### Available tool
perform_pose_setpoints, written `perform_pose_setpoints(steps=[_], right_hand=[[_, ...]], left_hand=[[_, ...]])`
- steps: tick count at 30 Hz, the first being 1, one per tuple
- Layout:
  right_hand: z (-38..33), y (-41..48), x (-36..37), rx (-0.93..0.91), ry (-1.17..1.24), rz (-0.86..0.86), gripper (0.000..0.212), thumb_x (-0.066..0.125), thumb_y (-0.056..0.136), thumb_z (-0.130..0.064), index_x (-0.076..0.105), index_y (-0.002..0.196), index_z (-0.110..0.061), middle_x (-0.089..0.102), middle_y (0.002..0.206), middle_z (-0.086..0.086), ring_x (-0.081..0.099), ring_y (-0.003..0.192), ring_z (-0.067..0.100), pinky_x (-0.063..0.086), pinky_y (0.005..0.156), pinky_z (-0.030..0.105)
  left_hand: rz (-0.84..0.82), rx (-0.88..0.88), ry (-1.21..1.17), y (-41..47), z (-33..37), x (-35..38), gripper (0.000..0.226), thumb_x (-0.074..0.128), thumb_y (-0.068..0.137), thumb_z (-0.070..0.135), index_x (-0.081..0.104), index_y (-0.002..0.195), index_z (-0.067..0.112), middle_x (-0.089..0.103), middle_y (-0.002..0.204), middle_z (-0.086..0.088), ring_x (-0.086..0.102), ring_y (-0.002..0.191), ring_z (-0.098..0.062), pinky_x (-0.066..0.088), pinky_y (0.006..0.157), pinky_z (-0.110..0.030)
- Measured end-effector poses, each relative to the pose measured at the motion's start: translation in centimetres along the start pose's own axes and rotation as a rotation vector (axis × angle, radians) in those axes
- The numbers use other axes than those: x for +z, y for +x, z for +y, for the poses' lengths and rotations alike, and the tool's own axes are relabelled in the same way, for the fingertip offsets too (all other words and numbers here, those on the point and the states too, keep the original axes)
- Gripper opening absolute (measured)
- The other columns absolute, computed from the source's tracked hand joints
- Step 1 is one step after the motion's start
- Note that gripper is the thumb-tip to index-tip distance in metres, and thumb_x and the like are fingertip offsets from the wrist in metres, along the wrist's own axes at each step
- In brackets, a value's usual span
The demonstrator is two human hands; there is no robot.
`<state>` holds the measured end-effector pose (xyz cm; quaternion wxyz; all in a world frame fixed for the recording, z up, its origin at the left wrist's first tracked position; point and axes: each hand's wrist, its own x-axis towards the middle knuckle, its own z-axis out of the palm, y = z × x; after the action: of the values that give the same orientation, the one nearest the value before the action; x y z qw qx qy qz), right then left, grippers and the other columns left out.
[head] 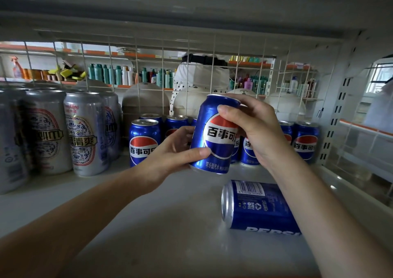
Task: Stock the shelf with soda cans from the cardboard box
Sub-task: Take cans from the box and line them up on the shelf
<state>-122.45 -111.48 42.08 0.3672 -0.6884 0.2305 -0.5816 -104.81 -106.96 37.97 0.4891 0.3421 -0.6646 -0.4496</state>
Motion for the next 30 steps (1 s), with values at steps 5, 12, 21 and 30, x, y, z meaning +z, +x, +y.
perform_pose_setpoints(steps=[5,12,21,30], right_hand=[[0.0,0.2,0.0,-0.012,-0.041,0.031,0.054,0.079,0.058,-0.034,0.065,0.107,-0.017,0.072,0.09,-0.004,0.07,0.084,0.013,0.055,0.072,0.029],[-0.8,-0.3,0.4,0.06,-0.045,-0.092,0.065,0.066,0.067,-0.065,0.058,0.119,-0.027,0.065,0.114,-0.007,0.061,0.109,0.011,0.045,0.098,0.038],[-0.2,-0.1,0.2,0.173,0.062,-0.259,0.034,0.064,0.074,-0.034,0.064,0.106,-0.02,0.072,0.1,0.0,0.068,0.093,0.019,0.054,0.073,0.033],[0.1,-0.4,0.1,0.113,0.026,-0.268,0.052,0.074,0.062,-0.018,0.058,0.111,-0.017,0.07,0.104,0.002,0.069,0.093,0.016,0.055,0.07,0.026]], left_hand=[[-0.002,0.024,0.07,0.2,0.0,0.5,0.073,0.076,0.061,0.022,0.042,0.126,0.022,0.065,0.113,0.001,0.066,0.098,-0.011,0.056,0.073,-0.022],[-0.004,0.079,-0.033,0.0,-0.4,-0.2,0.067,0.072,0.062,0.026,0.05,0.124,0.02,0.067,0.114,-0.003,0.065,0.105,-0.02,0.054,0.081,-0.031],[0.002,0.095,-0.093,0.1,-0.2,-0.9,0.064,0.07,0.064,0.027,0.052,0.125,0.022,0.067,0.116,-0.004,0.065,0.105,-0.021,0.055,0.082,-0.029],[-0.065,0.101,0.008,0.2,-0.3,-1.0,0.057,0.067,0.071,0.026,0.052,0.126,0.022,0.063,0.121,-0.001,0.061,0.111,-0.019,0.052,0.085,-0.026]])
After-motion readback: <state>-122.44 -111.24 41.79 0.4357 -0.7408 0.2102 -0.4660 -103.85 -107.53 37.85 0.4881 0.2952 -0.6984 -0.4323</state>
